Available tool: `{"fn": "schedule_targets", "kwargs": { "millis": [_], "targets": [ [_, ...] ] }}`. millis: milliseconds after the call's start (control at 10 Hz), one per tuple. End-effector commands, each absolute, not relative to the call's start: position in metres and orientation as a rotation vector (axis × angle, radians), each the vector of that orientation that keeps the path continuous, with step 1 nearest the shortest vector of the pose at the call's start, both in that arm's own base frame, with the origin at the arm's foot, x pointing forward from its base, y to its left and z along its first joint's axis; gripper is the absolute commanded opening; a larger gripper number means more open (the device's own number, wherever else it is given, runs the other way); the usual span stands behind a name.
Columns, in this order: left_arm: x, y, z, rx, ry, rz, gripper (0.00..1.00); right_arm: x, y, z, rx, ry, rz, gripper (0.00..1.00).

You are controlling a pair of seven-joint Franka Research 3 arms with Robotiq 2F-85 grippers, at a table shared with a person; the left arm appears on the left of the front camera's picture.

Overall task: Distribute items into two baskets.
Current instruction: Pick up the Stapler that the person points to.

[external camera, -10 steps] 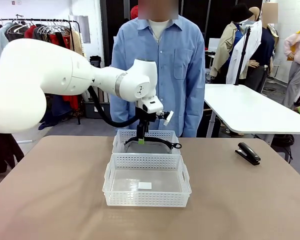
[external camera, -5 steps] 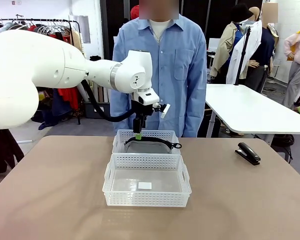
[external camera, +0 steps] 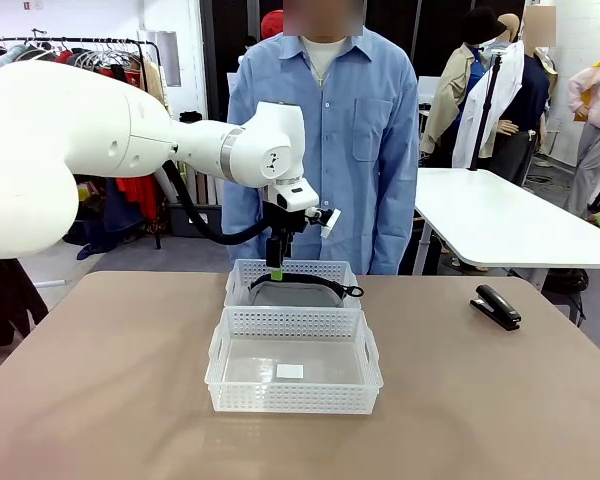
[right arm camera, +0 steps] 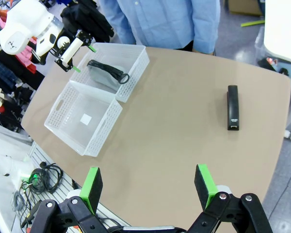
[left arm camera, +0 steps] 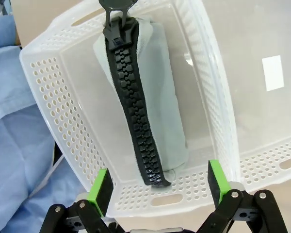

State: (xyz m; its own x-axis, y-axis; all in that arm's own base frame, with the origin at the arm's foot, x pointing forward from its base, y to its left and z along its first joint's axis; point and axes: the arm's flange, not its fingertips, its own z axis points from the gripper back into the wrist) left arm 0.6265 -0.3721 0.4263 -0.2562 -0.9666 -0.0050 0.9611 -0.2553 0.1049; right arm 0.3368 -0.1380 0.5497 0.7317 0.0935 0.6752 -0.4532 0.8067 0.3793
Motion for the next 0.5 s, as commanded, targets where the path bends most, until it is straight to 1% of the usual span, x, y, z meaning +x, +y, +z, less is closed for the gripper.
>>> {"fn": "schedule_targets", "kwargs": {
  "millis": [0, 400],
  "targets": [
    [0.6267, -0.3725, 0.4288, 0.084, -0.102, -1.821, 1.0, 0.3381, -0.1382, 0.5509, 0.578, -0.709, 0.328, 1.0],
    [0.6267, -0.3725, 0.4288, 0.084, -0.102, -1.821, 1.0, 0.3381, -0.1382, 0.5509, 0.578, -0.709, 0.328, 1.0]
  ]
}}
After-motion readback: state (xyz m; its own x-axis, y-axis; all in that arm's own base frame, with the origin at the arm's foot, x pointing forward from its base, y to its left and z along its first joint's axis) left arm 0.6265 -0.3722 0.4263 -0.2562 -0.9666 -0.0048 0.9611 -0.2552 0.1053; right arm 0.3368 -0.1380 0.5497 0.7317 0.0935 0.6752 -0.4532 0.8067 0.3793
